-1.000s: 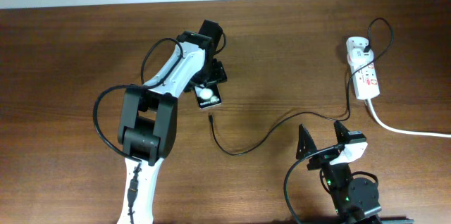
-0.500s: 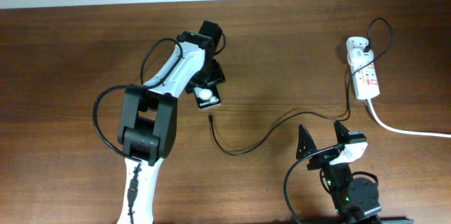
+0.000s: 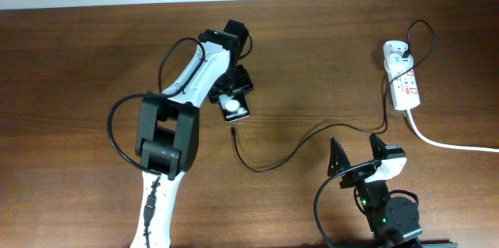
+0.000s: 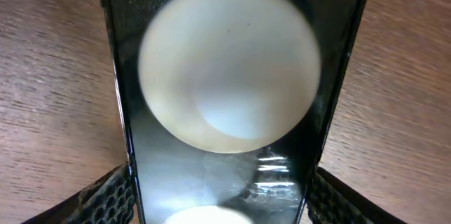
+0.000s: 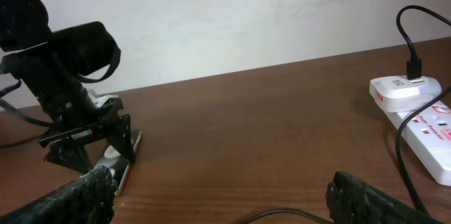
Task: Plug charger to phone and switch on socket
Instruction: 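Lower the left gripper and grasp the phone by its sides, then move the right gripper toward the cable's USB-C plug end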
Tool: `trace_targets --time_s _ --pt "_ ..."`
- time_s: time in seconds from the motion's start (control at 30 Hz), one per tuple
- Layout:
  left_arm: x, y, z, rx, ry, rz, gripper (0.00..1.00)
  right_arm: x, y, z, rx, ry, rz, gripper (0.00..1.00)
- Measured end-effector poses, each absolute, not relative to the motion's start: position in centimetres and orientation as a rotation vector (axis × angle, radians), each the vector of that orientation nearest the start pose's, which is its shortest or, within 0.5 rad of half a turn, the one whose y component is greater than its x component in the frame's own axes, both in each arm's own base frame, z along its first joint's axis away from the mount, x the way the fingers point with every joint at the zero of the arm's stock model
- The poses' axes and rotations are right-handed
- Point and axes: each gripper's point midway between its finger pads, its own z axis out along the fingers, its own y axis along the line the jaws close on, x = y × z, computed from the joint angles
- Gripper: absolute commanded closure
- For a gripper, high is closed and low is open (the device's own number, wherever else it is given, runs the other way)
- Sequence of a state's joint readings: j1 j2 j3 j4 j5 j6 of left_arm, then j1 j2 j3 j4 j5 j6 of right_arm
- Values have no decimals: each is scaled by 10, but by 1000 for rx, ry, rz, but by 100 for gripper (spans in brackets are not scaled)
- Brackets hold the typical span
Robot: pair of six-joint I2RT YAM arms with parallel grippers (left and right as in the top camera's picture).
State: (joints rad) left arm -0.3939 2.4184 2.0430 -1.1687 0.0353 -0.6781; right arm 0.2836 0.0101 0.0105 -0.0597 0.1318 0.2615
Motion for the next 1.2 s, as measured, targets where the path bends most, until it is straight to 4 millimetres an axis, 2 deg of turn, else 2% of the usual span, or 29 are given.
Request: trace_targets --time_s 0.17,0.3,0.5,0.53,0.63,0.67,0.73,1.2 --pt "434 -207 26 -386 3101 -92 67 241 47 162 84 1636 311 1" --pt "428 -204 36 -390 3128 -68 67 241 47 162 84 1636 311 1" --pt "414 -211 38 -388 3198 -133 70 241 47 162 84 1636 311 1" --pt "412 -213 38 -379 3209 -147 77 241 47 162 84 1636 311 1" --pt "408 -215 39 -364 3230 -175 84 241 47 162 84 1636 311 1" --pt "406 -216 39 -363 3242 -180 93 241 47 162 84 1636 311 1" --pt "404 -217 39 -364 3249 -188 100 241 47 162 84 1636 311 1" --pt "396 -229 43 -374 3292 -309 100 241 47 162 83 1637 313 1"
